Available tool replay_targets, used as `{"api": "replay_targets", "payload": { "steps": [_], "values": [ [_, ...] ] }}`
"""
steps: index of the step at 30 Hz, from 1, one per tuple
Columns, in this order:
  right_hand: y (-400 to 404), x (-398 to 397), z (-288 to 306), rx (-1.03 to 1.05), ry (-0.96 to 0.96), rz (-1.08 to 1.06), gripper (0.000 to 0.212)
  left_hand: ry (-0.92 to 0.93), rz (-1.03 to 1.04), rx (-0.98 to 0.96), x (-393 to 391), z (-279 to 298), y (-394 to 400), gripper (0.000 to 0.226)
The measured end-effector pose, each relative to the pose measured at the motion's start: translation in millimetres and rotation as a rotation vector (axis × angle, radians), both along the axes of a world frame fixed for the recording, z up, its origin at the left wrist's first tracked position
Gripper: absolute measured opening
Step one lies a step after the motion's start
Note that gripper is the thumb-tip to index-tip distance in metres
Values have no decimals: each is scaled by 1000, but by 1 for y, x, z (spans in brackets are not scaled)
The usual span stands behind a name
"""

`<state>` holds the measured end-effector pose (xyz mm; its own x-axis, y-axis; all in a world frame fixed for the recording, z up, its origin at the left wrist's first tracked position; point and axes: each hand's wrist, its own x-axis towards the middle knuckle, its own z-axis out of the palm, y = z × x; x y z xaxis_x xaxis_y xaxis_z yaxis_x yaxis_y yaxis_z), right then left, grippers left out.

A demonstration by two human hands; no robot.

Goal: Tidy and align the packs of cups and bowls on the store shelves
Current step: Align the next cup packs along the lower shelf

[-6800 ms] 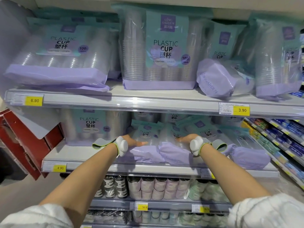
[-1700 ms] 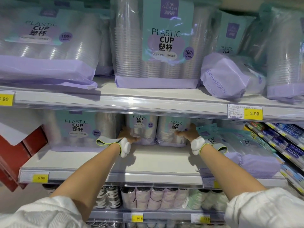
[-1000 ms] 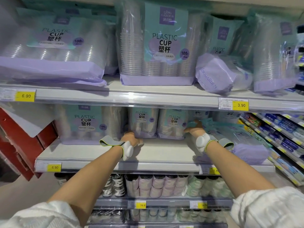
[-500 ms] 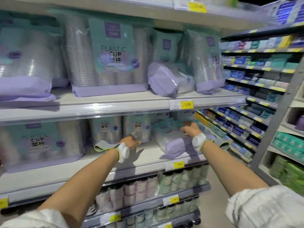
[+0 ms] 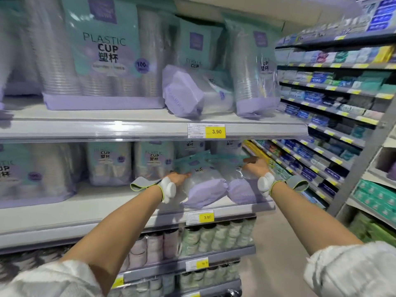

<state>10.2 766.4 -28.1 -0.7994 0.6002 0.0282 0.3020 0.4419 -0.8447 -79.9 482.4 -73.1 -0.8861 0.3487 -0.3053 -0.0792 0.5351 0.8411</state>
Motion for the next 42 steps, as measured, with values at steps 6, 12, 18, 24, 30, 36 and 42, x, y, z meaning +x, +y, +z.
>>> {"api": "replay_targets", "payload": {
  "steps": [6,12,18,24,30,36,42],
  "values": [
    [34,-12,-12,117,-275,7,58,-85,141,168,31,19,21,82],
    [45,-17,-23,72,-353,63,77,-91,153,126,52,31,41,72],
    [35,-7,-15,11,-376,104,80,-111,71,56,32,30,35,70],
    [31,6,-6,-30,-359,156,51,-171,-63,-83,30,28,31,56],
    [41,7,-5,-149,-327,213,48,-232,-10,143,47,41,39,40],
    [38,15,2,-272,-324,233,43,-319,86,179,22,19,35,76],
    [44,8,6,-102,-357,247,54,-298,106,181,23,34,34,50]
  ]
}}
